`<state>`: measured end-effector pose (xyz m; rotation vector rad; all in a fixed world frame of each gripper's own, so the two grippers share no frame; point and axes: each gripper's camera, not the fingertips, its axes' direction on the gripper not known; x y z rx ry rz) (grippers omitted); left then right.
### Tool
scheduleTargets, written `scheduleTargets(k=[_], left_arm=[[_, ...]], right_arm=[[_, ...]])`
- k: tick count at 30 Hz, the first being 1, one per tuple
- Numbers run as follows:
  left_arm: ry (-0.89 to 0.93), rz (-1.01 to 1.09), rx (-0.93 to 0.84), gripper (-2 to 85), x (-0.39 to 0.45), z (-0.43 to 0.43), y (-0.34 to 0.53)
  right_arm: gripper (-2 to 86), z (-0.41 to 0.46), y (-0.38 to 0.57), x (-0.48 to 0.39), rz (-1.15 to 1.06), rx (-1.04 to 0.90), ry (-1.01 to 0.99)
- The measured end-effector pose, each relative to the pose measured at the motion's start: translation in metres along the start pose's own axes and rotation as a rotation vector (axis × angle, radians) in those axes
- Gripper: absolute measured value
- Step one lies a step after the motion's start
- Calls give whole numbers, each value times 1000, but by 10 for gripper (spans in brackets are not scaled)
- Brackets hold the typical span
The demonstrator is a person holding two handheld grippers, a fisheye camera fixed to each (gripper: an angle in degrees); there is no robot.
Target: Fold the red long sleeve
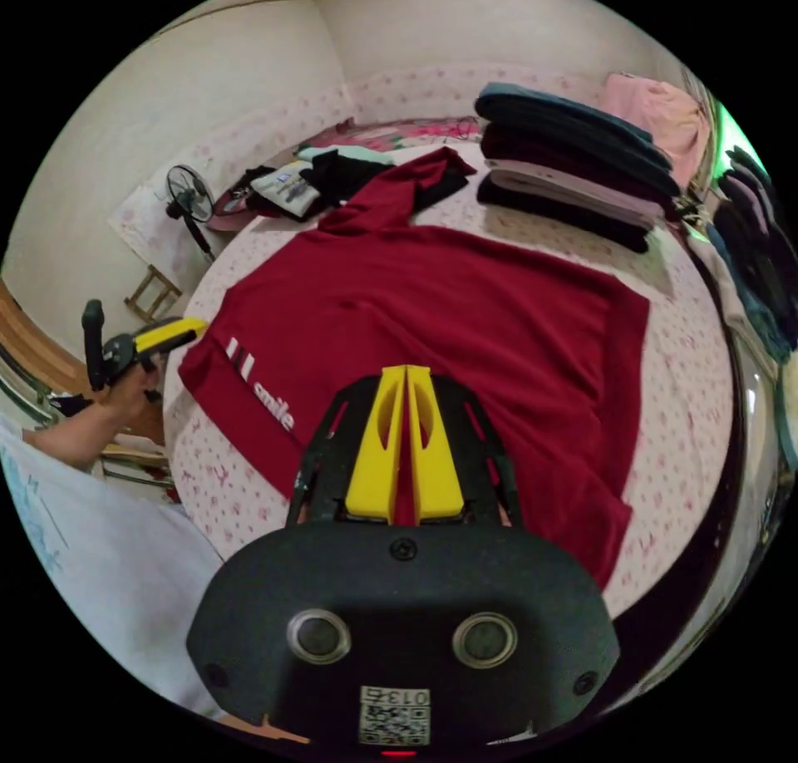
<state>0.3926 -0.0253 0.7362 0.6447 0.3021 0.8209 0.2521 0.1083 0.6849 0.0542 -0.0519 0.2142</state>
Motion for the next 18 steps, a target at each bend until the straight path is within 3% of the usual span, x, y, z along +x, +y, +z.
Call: scheduleTargets(k=[4, 9, 11, 15, 18], left_arm=[[-37, 158, -48, -3, 27, 11, -10], [-9, 108, -116, -3, 16, 19, -21], [-29, 108, -86, -3, 14, 9, -28], [-41, 151, 25, -3, 23, -11, -51], [-45, 227, -16, -3, 41, 4, -67]], right_arm=[[1, -25, 53, 18, 86, -70, 183], [1, -30, 87, 55, 277, -201, 329], [1, -48, 92, 64, 338, -97, 266], [1, -65, 84, 53, 253, -6, 304], [1, -58, 75, 49, 201, -44, 324]])
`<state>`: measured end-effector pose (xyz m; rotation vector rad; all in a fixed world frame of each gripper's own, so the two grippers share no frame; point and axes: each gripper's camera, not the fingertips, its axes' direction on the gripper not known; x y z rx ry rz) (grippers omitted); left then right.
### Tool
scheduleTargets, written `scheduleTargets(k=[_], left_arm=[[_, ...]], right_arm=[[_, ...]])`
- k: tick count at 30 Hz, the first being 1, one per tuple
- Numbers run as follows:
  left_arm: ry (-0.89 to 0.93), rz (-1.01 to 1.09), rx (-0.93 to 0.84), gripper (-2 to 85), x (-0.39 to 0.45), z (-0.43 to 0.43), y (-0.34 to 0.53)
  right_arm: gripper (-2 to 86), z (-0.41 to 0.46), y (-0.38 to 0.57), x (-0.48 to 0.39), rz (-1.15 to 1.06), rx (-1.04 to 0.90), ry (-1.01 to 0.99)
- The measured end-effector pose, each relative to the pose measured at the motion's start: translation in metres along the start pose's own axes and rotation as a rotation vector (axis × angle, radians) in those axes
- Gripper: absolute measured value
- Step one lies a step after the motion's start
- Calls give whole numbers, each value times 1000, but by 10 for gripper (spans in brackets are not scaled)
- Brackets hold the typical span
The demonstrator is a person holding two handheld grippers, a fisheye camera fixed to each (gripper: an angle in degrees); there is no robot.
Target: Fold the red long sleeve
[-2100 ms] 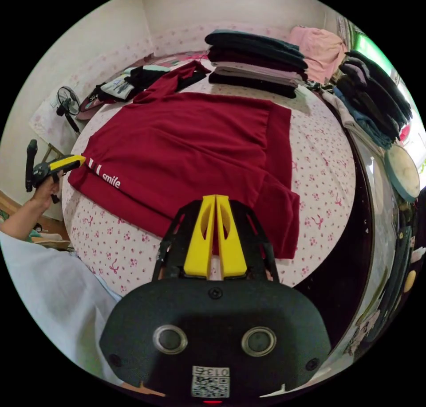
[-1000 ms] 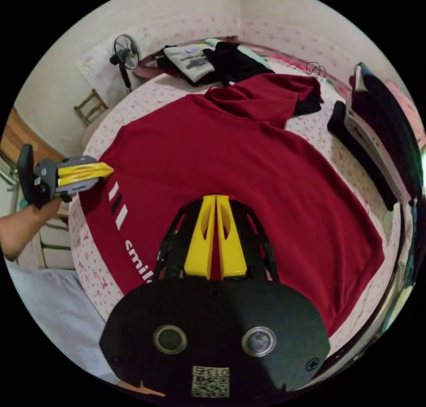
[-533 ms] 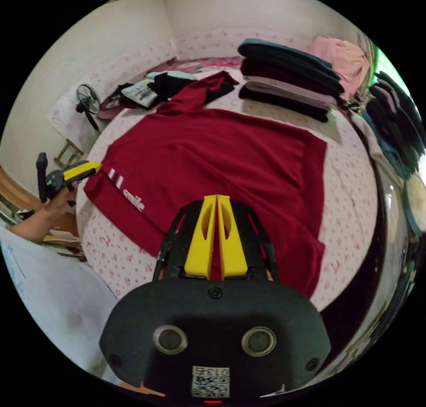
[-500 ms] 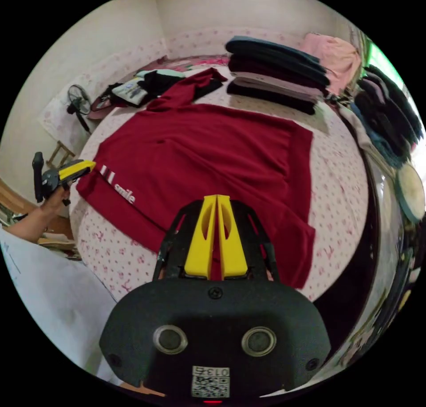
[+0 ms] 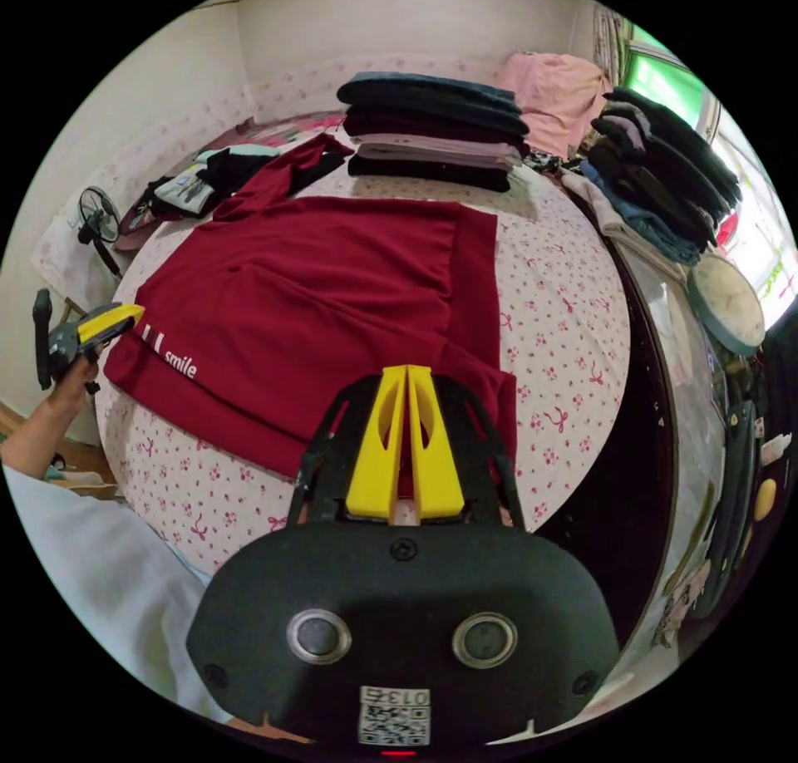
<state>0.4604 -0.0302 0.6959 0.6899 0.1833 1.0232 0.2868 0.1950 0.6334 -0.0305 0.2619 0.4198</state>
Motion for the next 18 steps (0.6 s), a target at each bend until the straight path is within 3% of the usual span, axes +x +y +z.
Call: scheduleTargets(k=[3, 5, 8, 12, 18], left_arm=[[59, -23, -155, -3, -6, 34, -7], [110, -83, -99, -3, -22, 30, -3], [111, -177, -108, -3, -56, 21, 0], [111, -316, -61, 2, -115, 17, -16], [110, -232, -29, 61, -169, 39, -105]], right_arm=[[1, 10, -7, 3, -4, -35, -18], [0, 17, -11, 13, 14, -94, -2], [2, -10, -13, 31, 35, 90, 11], [9, -12, -35, 54, 2, 94, 5], [61, 15, -110, 68, -127, 34, -54]])
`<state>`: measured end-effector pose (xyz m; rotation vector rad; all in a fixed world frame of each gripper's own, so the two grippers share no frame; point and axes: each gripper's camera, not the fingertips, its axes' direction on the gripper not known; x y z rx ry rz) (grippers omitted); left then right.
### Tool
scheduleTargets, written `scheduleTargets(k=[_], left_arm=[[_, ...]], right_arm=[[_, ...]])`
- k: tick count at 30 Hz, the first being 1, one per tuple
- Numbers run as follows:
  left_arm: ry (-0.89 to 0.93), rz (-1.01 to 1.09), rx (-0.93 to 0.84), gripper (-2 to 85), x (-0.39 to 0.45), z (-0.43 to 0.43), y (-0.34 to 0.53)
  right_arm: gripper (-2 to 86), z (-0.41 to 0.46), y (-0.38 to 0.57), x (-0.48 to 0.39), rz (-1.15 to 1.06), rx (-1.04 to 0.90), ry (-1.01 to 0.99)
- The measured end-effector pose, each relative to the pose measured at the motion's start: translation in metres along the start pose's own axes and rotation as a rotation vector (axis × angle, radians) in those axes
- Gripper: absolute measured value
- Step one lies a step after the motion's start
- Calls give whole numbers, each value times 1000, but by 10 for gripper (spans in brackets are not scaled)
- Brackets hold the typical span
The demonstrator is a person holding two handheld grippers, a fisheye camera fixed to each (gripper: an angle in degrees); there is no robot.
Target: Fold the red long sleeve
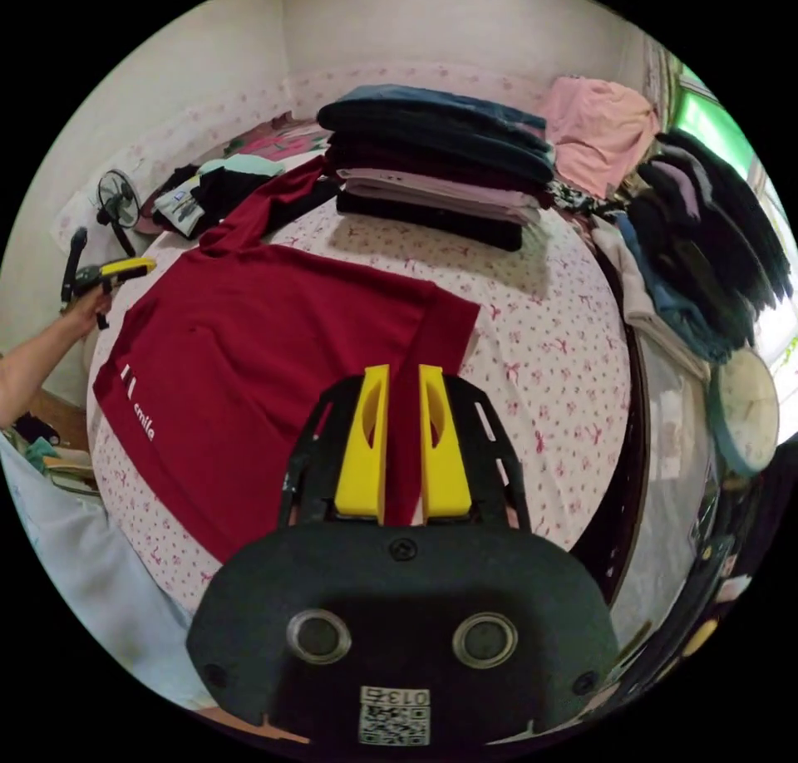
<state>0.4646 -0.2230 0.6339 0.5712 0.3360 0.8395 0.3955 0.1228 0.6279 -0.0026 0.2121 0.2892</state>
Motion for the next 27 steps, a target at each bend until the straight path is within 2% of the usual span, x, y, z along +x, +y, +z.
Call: scheduleTargets(k=[4, 11, 14, 18, 21, 27], left_arm=[[55, 109, -40, 92, -10, 23, -71], [133, 179, -172, 105, -31, 60, -127], [137, 178, -216, 72, -37, 70, -135], [246, 145, -242, 17, -47, 69, -140], [219, 152, -190, 8, -51, 48, -134], [252, 155, 24, 3, -57, -30, -89]], right_arm=[[77, 24, -60, 9, -120, -39, 16], [90, 66, -125, 24, -341, -170, -37], [83, 89, -134, 28, -376, -275, -50], [52, 103, -140, 35, -316, -329, -95], [35, 95, -141, 35, -298, -353, -135], [26, 26, -106, 8, -372, -154, -33]])
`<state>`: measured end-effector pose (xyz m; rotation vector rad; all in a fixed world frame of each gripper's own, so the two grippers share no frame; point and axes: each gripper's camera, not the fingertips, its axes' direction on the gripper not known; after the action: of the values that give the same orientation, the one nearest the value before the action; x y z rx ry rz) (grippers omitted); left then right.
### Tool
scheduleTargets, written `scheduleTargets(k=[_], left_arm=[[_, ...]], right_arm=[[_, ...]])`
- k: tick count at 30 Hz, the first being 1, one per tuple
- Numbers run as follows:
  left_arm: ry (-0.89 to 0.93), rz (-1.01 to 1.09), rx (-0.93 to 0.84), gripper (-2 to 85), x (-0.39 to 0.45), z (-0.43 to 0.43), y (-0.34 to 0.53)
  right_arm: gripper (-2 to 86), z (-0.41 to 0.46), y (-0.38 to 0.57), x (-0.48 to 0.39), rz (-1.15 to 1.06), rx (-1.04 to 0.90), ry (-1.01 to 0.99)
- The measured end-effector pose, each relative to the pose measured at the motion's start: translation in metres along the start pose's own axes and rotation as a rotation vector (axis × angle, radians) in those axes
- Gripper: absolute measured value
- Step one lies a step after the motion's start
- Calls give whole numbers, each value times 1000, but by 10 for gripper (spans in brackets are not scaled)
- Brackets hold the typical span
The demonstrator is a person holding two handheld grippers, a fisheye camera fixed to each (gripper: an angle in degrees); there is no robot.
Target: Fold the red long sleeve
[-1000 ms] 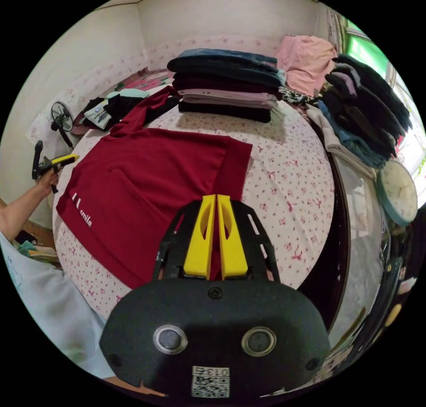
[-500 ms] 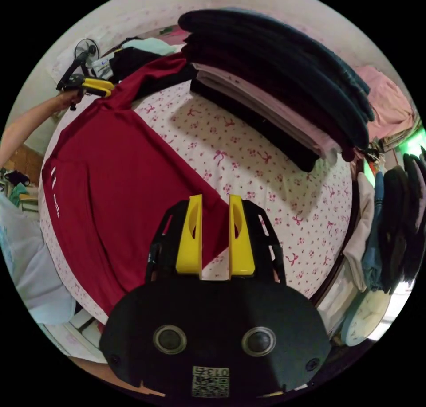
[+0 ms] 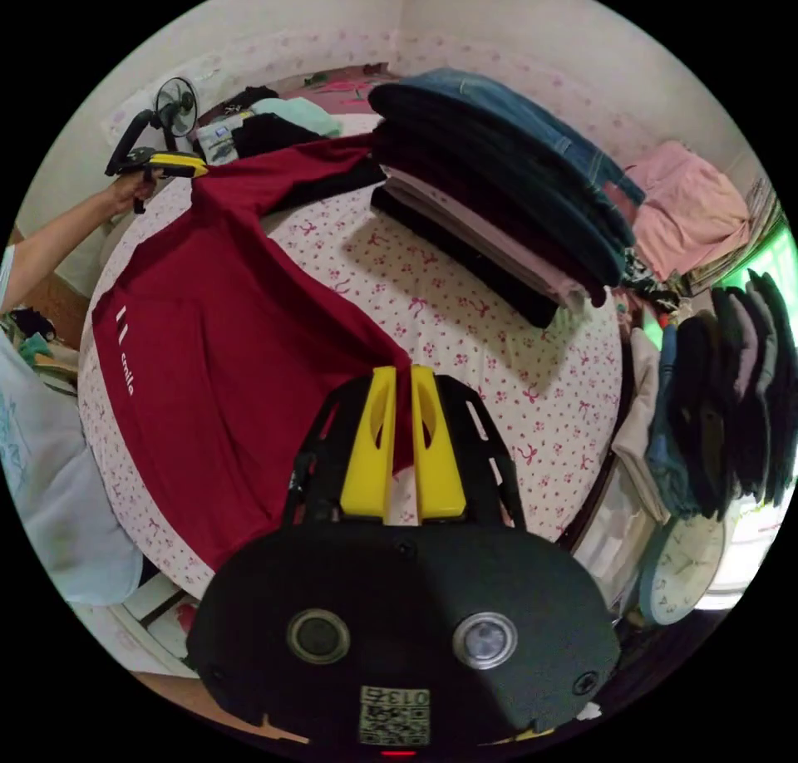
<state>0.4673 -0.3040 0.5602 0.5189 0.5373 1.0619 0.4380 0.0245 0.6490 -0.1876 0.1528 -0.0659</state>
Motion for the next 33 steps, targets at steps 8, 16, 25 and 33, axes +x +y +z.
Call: scheduleTargets(k=[8, 16, 25, 33], left_arm=[[-80, 26, 118, 3, 68, -76, 94], [-152, -15, -47, 2, 116, -48, 170], [-167, -29, -25, 2, 130, -56, 186], [-137, -76, -126, 2, 135, -21, 212]], right_arm=[[26, -53, 93, -119, 41, 144, 232], [25, -8, 153, -186, 178, 50, 232], [25, -24, 159, -220, 145, 80, 313], [25, 3, 178, -243, 141, 12, 280]])
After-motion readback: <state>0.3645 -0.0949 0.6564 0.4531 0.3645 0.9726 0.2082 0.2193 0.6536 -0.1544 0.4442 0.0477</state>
